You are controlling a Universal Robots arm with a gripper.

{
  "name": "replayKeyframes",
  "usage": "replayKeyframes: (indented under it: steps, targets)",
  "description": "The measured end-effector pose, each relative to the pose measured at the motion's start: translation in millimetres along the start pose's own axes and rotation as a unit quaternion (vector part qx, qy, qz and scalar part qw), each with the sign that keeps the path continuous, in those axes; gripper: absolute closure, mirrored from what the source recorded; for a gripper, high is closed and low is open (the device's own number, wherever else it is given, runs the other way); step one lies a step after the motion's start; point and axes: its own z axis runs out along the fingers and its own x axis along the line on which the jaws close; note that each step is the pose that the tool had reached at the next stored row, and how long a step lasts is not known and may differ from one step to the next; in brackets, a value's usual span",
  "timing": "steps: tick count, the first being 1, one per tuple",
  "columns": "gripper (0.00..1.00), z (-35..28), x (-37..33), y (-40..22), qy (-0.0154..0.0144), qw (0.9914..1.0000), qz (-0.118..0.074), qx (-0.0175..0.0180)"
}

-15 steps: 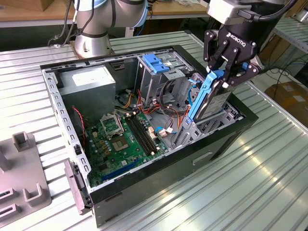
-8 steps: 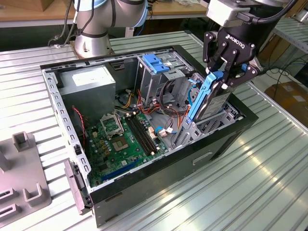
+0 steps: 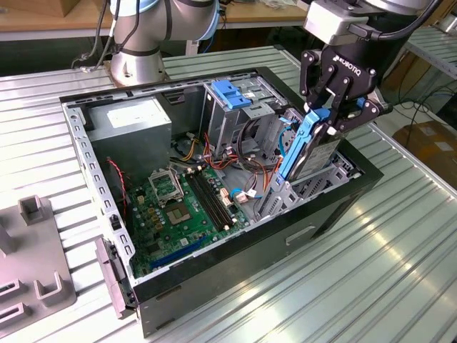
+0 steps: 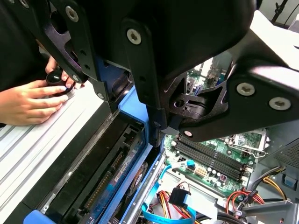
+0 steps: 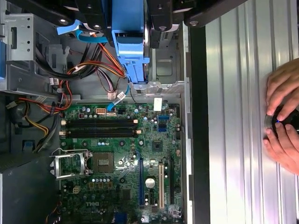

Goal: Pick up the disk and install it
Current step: 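Insert the disk into the insertion slot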

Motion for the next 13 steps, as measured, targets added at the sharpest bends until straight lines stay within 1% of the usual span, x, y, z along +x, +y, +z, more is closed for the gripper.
replayKeyframes:
  steps: [8,13]
  targets:
    - [0.63,3.2,0.0,0.0,0.0,1.0,0.0,0.0]
    - [0.63,6.4,-0.1,-0.1,0.0,1.0,0.0,0.0]
